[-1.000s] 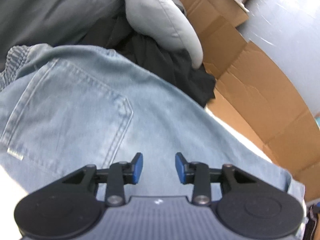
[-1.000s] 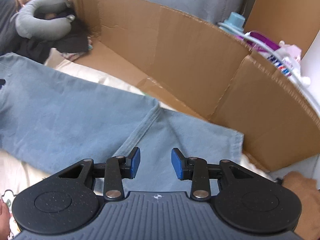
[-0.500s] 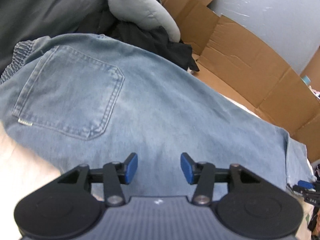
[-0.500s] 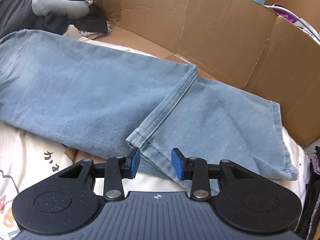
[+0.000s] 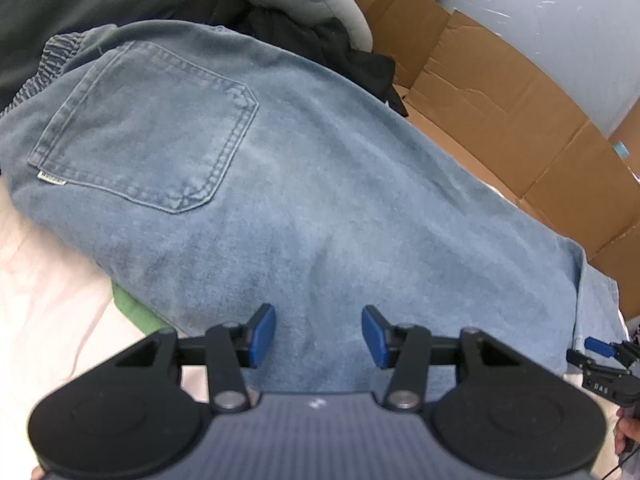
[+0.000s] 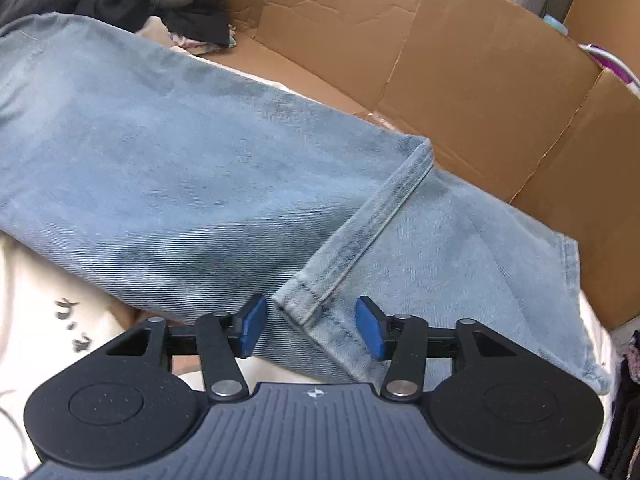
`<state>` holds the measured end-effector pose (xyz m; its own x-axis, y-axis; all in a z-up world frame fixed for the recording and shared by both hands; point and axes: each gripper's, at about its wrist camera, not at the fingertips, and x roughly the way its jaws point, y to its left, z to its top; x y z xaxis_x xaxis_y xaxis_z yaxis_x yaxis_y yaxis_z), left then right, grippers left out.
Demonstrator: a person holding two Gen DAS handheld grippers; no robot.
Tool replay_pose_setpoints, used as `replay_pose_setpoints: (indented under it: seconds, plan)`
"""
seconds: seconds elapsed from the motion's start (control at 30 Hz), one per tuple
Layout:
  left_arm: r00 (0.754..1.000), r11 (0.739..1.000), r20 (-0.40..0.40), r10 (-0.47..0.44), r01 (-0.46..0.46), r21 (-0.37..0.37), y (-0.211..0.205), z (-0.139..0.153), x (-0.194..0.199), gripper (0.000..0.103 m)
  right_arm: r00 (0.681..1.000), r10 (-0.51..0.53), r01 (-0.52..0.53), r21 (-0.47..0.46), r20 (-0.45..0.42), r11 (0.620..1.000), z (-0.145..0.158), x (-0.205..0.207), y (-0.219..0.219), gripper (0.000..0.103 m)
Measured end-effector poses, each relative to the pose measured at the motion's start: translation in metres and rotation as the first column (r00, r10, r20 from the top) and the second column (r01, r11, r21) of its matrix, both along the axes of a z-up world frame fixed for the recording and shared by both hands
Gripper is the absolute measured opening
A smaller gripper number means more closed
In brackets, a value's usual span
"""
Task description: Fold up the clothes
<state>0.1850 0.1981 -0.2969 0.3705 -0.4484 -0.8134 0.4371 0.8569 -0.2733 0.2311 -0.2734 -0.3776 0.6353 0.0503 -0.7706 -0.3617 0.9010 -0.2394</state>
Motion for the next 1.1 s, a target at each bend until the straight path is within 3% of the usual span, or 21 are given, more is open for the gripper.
replay_pose_setpoints:
  seconds: [0.13,0.27,0.47,0.8,1.0,1.1]
  plan:
    - [1.000,1.000,0.001,0.004,-0.004,-0.004,0.002,0.001,0.000,0.052,0.999,-0.021,0.023,-0.046,0.040,0.999,0.006,-0.002,-0.007,0.057]
    - [1.000,1.000,-0.003,0.011,-0.011,-0.009,0.004,-0.001,-0.001,0.052,0.994,-0.051,0.059,-0.082,0.099,0.995,0.016,-0.005,-0.015,0.047]
    - [1.000,1.000,-0.010,0.013,-0.013,0.004,0.006,-0.006,-0.006,0.052,0.996,-0.061,0.067,-0.087,0.065,0.994,0.004,0.003,-0.019,0.047]
    - [1.000,1.000,-0.004,0.003,-0.003,0.014,0.004,-0.005,-0.008,0.053,0.993,0.027,-0.008,-0.156,0.115,0.988,-0.002,-0.012,-0.001,0.047]
    - [1.000,1.000,0.001,-0.003,0.003,0.011,0.005,-0.004,-0.008,0.053,0.987,-0.014,0.041,-0.166,0.158,0.985,0.015,-0.015,-0.014,0.047]
    - [1.000,1.000,-0.005,0.003,-0.003,0.014,0.005,-0.006,-0.009,0.053,0.991,-0.048,0.069,-0.167,0.126,0.984,0.010,-0.012,-0.023,0.046]
